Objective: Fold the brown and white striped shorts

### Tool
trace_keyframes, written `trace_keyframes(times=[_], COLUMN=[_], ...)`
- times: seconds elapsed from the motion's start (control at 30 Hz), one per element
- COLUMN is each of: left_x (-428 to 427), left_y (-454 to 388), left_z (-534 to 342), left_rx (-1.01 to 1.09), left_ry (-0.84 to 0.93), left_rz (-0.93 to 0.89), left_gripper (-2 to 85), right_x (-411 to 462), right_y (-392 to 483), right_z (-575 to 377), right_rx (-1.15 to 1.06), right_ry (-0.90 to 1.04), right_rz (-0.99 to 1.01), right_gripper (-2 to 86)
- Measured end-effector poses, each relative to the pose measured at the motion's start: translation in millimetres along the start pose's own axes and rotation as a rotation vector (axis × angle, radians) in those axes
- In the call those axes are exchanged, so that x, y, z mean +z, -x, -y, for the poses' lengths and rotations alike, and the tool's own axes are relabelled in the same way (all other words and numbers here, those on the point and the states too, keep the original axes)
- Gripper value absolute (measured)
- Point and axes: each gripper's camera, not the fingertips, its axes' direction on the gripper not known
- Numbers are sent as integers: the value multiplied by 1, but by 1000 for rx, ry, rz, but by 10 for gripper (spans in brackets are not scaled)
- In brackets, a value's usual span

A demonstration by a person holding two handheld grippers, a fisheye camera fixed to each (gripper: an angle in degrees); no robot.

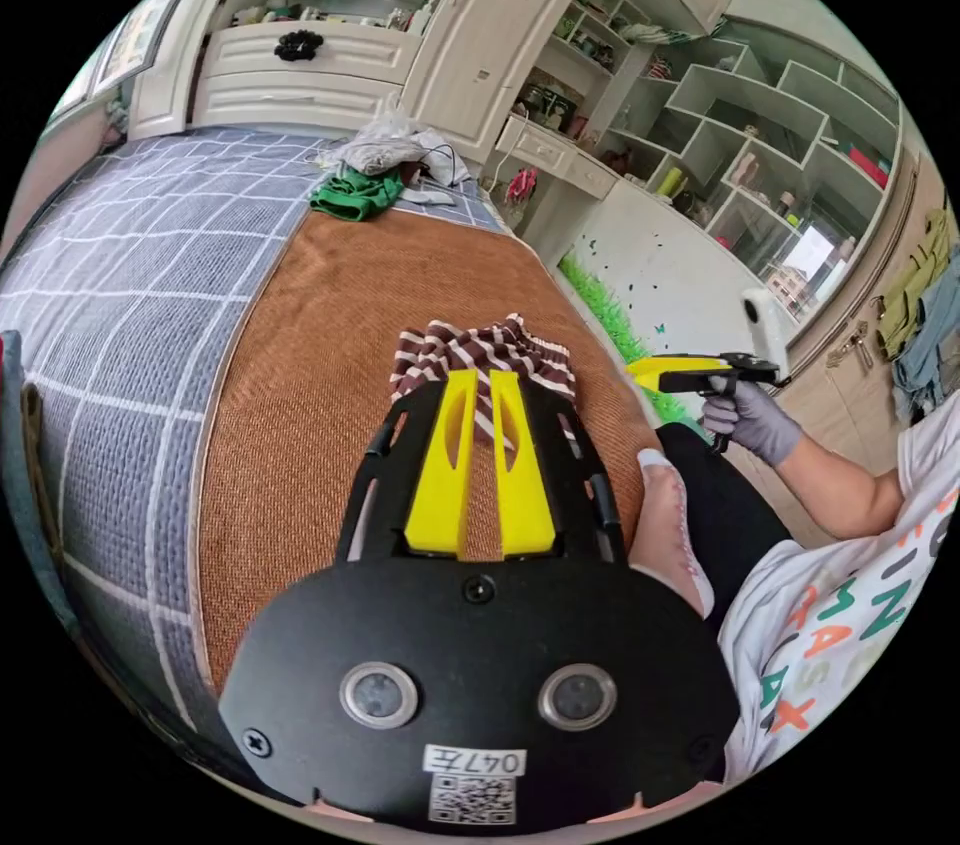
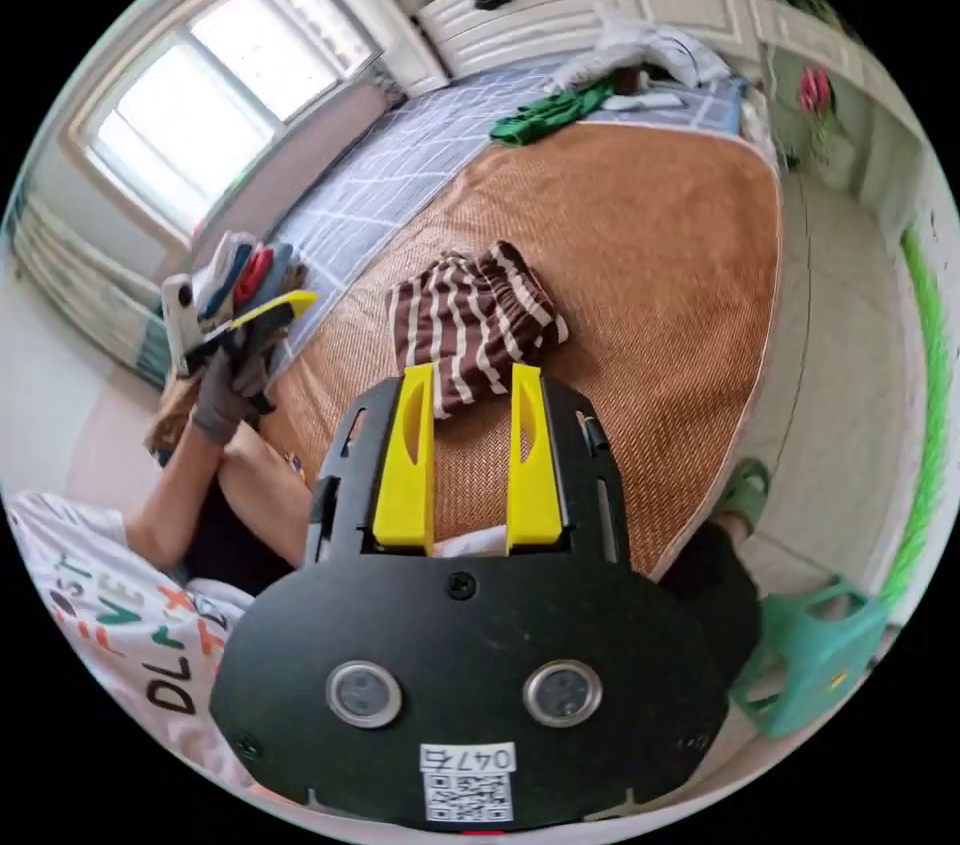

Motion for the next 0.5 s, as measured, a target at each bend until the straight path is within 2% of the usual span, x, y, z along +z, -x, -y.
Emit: trace_keyframes(times=[0.13,0.33,0.4,0.5], left_x=[-11,-33,-49,-76], left_y=[16,72,96,128], left_z=[-13,-37,-46,-59], left_rx=[-19,-126,-162,-223], left_ry=[-28,-98,-137,-198], left_rz=[-17,-87,-80,-67], left_gripper=[7,11,10,3], right_x=[21,69,72,48], right_y=[-14,-7,7,71], right_z=[27,95,108,117], right_rx=[116,166,147,-81], right_ry=[-4,130,147,28], right_rz=[-10,-73,-110,-37], right_gripper=[76,48,26,12])
